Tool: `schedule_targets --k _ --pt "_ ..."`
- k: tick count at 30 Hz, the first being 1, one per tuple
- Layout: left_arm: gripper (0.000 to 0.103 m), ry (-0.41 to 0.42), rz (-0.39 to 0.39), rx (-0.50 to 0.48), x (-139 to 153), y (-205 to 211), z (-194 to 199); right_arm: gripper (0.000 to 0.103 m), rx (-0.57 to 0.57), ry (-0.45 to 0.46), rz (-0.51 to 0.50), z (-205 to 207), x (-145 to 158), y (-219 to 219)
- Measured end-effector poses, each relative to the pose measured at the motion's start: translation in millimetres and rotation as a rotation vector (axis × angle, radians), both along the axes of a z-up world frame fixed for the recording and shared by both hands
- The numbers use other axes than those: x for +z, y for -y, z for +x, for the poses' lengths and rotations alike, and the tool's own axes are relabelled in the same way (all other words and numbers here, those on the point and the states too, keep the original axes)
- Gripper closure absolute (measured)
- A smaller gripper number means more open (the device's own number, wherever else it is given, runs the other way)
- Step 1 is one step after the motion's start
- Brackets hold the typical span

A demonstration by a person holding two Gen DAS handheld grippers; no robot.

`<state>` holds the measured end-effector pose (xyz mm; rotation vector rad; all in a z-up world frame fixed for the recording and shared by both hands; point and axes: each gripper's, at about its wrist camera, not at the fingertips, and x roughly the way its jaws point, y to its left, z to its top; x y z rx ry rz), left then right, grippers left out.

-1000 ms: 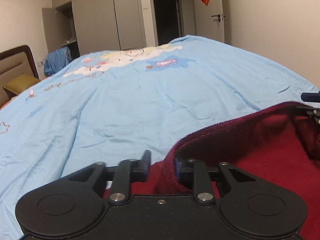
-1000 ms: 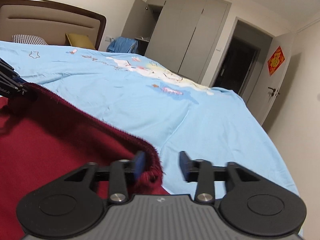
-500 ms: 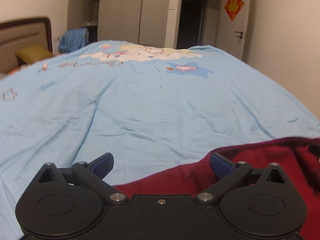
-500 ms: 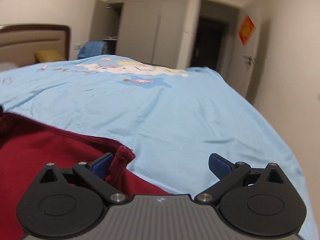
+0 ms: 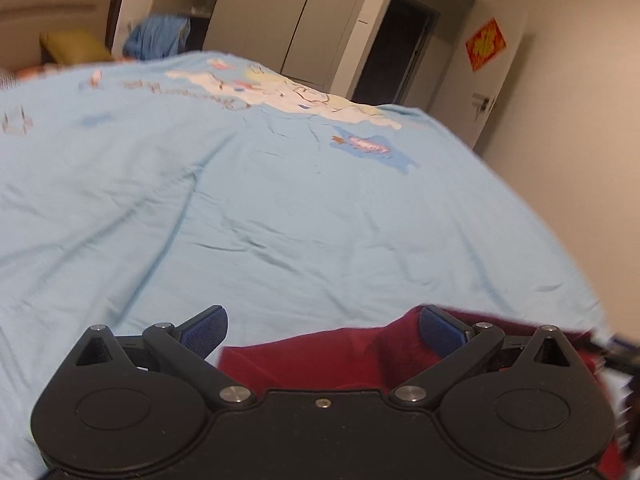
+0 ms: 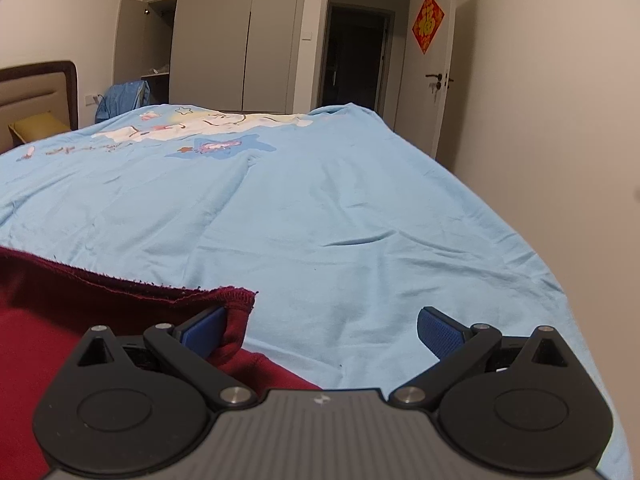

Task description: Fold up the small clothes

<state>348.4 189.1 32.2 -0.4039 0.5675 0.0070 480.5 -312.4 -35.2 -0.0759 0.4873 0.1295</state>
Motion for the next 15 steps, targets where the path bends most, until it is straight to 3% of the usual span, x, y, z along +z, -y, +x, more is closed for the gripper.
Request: schedule_targets --k 1,3,6,8,11,15 --pt "0.001 0.008 -0.039 0.005 1.1 -3.6 -0.7 0.000 0.003 -0.013 0.036 4.0 3.3 4.3" --pt "0.001 0.024 -0.045 0.023 4.9 -5.3 -3.1 0.000 0.000 -0.039 0.143 12.4 13.8 16.0" --pt "0.001 0.055 0.025 0.044 9.7 -0.8 -9.2 0.000 -0.035 -0.078 0.290 23.0 29.4 35.8" --pt "0.001 0.072 0.060 0.017 10.6 5.4 -12.9 0.000 -0.061 -0.060 0.329 23.4 36.4 45.9" --pt "0.001 0.082 0.113 -0.078 5.5 21.7 -17.1 0.000 -0.054 -0.050 0.289 15.6 36.8 47.3" --pt "0.001 0.046 0.244 -0.220 -12.0 55.8 -17.7 0.000 0.031 -0.074 0.164 -7.1 17.1 28.9"
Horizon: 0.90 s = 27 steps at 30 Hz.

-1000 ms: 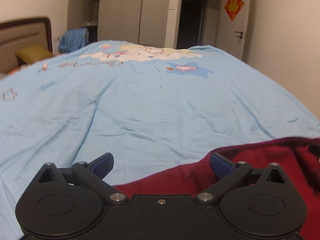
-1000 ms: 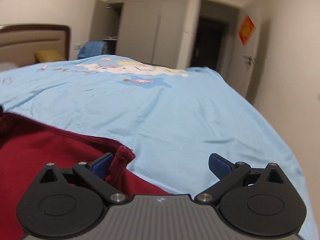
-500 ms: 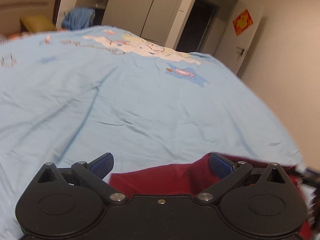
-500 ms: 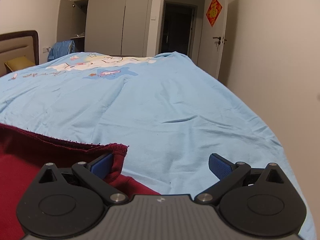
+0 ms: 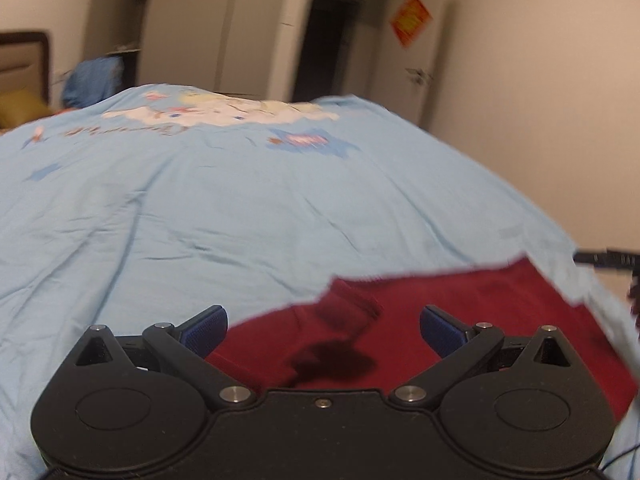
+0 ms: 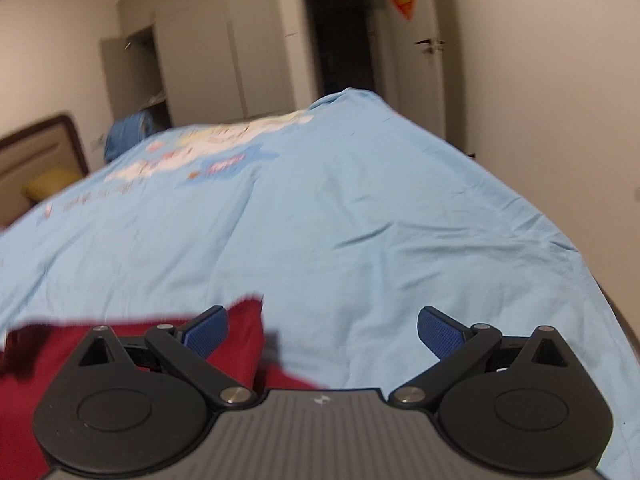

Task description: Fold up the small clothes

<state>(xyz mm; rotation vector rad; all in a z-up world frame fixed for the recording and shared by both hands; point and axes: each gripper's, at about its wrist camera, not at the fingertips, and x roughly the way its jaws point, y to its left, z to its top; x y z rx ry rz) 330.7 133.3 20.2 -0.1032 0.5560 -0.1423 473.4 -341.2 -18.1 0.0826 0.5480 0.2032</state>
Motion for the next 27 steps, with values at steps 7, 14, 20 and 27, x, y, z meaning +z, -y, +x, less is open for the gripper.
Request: schedule_targets --k 7,14,20,27 --pt "0.001 -0.080 0.217 0.068 -32.1 23.3 23.6 0.000 0.085 0.010 -0.254 -44.3 -46.3 -40.9" --pt "0.001 -0.120 0.019 0.345 -37.6 -38.8 51.0 0.000 0.028 0.042 -0.233 -58.6 -64.6 -36.8" --pt "0.001 -0.141 -0.006 0.397 -39.6 -53.4 47.1 0.000 0.014 0.026 -0.183 -58.3 -69.1 -30.9" --pt "0.001 -0.075 0.015 0.349 -13.9 -38.1 8.0 0.000 -0.004 0.047 -0.230 -64.3 -65.8 -36.8"
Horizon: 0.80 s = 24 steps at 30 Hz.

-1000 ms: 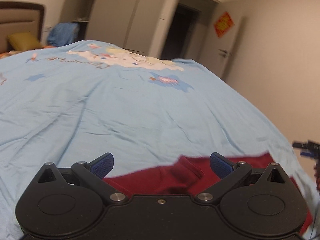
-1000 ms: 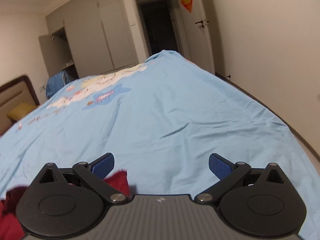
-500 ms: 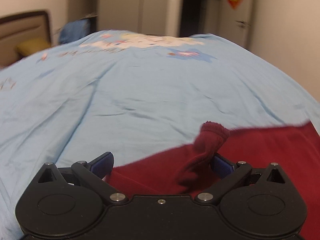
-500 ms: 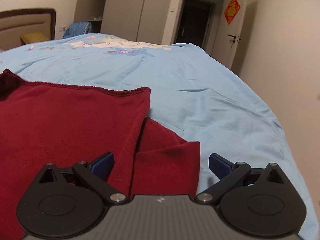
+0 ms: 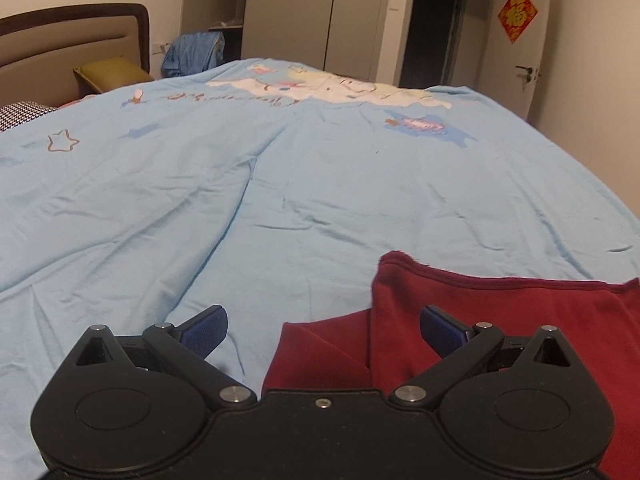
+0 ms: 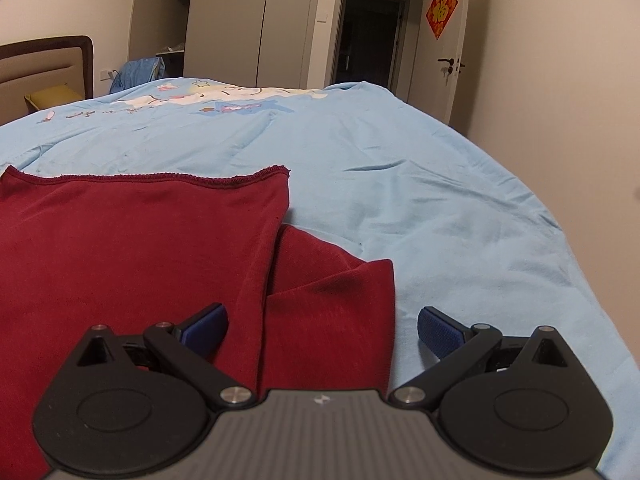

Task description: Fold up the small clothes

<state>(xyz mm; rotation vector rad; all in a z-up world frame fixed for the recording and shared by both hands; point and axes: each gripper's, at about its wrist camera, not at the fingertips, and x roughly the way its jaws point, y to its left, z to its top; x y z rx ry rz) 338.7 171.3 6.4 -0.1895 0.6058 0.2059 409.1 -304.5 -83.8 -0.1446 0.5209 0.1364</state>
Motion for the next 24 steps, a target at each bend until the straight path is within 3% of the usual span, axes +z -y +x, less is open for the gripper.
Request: schedule_targets --k 5,9,14,20,24 --pt "0.001 0.051 -0.040 0.004 11.8 6.4 -53.1 0.000 -0.032 0.074 -0.108 -19.4 7.0 -8.5" --pt "0.001 0.040 -0.035 0.010 4.4 14.3 -90.8 0.000 -0.050 0.143 -0.180 -36.9 13.3 -13.2" --pt "0.001 -0.002 -0.087 0.016 -12.1 21.1 -125.0 0.000 -0.032 0.186 -0.123 -53.7 22.9 -21.1" --pt "0.001 -0.043 -0.280 0.027 -38.3 27.0 -148.7 0.000 0.070 0.179 -0.059 -59.5 18.5 -53.7" --pt "0.001 -0.012 -0.342 0.036 -44.1 34.7 -157.4 0.000 0.155 0.182 -0.059 -65.9 12.4 -84.1"
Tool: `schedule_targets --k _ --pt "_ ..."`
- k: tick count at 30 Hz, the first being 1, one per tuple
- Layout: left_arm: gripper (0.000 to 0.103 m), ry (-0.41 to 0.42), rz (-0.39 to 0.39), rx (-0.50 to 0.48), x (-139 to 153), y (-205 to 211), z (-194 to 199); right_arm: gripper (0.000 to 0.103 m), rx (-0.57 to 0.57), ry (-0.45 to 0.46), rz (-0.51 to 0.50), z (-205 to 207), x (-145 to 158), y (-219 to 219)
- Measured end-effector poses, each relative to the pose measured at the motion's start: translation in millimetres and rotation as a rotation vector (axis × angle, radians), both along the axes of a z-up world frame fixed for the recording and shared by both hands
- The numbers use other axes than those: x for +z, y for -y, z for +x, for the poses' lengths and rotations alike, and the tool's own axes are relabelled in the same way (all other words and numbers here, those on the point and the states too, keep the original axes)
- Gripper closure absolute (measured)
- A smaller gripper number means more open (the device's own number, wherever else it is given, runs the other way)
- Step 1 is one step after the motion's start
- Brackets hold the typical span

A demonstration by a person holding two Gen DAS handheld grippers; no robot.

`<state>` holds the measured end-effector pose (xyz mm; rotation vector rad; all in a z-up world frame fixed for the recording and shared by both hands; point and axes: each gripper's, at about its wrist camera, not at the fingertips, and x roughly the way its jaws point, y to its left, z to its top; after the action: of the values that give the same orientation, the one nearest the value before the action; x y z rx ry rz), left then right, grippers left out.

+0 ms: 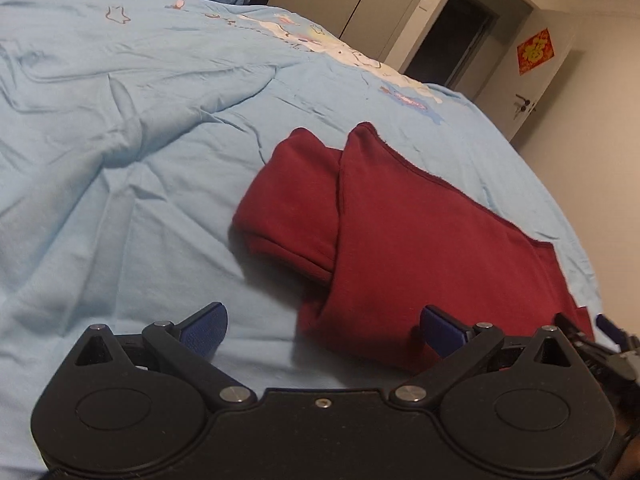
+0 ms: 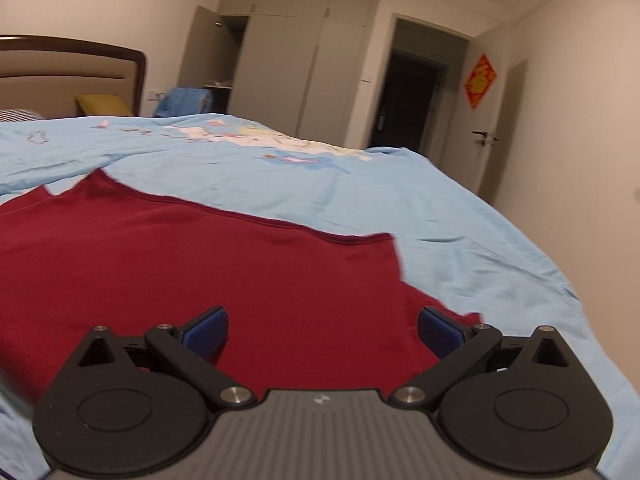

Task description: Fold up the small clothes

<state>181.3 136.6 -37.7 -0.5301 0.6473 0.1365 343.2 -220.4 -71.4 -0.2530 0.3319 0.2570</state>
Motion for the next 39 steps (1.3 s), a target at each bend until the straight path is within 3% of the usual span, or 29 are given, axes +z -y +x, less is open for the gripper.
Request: schedule_targets --k 9,12,15,19,21,26,28,30,39 --pt "0.001 0.089 -0.203 -0.013 -10.0 3.0 6.9 0.000 0.094 -0.010 -0.001 -10.2 -16.7 -34.1" --pt "0.001 0.125 -0.305 0.020 -18.4 -1.4 8.2 0.000 0.084 -0.034 0.053 -7.8 -25.2 -28.4" --pt "0.003 0.138 -0.358 0.075 -25.7 -1.8 11.7 0.000 0.076 -0.059 0.124 -4.8 -31.2 -20.5" --pt "0.013 0.140 -0.331 0.102 -24.5 2.4 20.1 0.000 0.074 -0.041 0.138 -7.1 -36.1 -18.8" --pt "0.025 0.140 -0.318 0.115 -24.1 3.6 25.9 0.000 0.073 -0.033 0.143 -9.3 -37.9 -18.5" --pt "0.028 0.158 -0.315 0.138 -25.3 -0.8 39.4 0.000 0.071 -0.032 0.147 -9.4 -39.0 -18.5" --pt "0.037 0.158 -0.297 0.150 -26.2 -2.8 42.0 0.000 0.070 -0.031 0.148 -10.0 -39.6 -18.1" --pt "0.057 0.128 -0.273 0.180 -26.5 -3.1 47.9 0.000 0.071 -0.031 0.148 -10.1 -39.7 -17.9" --pt "0.077 0.109 -0.169 0.188 -16.2 8.9 54.8 0.000 0.063 -0.020 0.156 -14.7 -40.5 -19.5"
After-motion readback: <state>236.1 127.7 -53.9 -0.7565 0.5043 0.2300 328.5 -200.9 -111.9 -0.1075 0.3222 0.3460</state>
